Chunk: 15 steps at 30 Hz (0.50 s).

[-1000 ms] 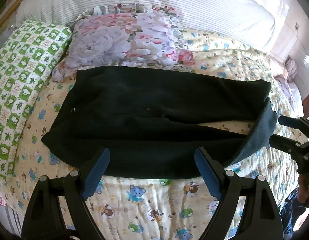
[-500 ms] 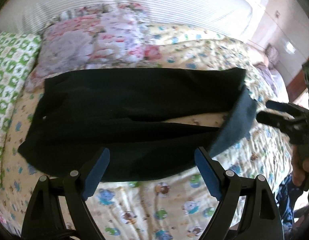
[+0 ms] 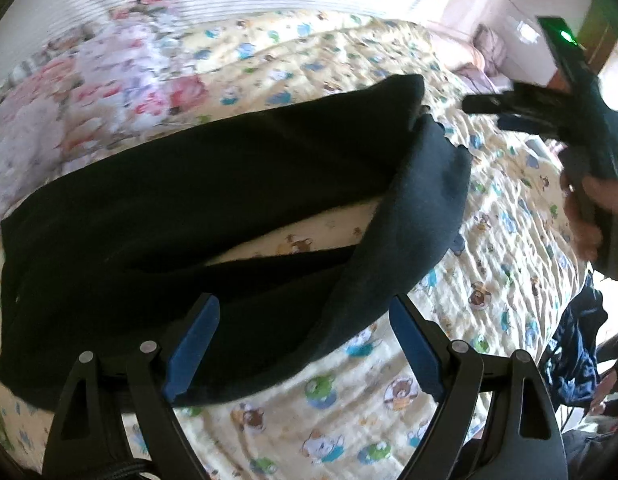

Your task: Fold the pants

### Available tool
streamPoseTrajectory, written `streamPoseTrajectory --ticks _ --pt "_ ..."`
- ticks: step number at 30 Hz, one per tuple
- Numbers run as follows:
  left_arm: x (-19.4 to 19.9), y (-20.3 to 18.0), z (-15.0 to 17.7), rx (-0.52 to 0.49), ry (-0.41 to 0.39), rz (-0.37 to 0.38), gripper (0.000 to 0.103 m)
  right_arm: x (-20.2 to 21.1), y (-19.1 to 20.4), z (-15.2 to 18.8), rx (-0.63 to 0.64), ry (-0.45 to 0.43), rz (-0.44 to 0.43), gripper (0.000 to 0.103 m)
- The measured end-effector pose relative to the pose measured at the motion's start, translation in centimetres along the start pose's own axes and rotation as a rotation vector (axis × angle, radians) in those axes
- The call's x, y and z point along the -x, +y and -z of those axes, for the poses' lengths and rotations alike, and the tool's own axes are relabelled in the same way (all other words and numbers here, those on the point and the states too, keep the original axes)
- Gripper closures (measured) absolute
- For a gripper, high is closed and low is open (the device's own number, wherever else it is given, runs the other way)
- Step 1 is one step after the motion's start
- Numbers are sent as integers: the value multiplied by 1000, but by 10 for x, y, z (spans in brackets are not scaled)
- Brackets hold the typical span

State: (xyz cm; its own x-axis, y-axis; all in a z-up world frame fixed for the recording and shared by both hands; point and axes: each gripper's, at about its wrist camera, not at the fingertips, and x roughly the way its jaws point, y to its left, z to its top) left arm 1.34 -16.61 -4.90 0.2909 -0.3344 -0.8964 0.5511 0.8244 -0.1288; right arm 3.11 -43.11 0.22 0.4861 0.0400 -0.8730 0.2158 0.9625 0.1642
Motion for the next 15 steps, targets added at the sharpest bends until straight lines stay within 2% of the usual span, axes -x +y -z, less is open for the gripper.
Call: streamPoseTrajectory --ticks 2,9,10,11,12,13,14,15 --pt "-8 -3 -5 -17 18 16 16 -10 -8 -11 -27 17 2 10" --pt "-28 -13 -17 -61 64 33 16 -56 -14 -31 -62 88 11 13" --pt "-30 -13 -18 -65 69 39 16 -61 -13 -31 -62 104 9 27" --pt "-32 -15 -18 -69 73 47 18 -68 -14 -30 -69 132 -15 50" --pt "-34 -16 -18 -75 77 48 22 -72 -15 -28 -79 148 -42 60" --pt "-34 -18 -18 -85 79 56 28 -71 -17 -26 -88 153 -59 78" --pt "-34 -21 -18 -97 81 69 46 -67 -18 -23 -94 143 -66 88" --pt "-34 -23 -18 -106 86 79 62 -61 -19 -20 -96 127 -67 90"
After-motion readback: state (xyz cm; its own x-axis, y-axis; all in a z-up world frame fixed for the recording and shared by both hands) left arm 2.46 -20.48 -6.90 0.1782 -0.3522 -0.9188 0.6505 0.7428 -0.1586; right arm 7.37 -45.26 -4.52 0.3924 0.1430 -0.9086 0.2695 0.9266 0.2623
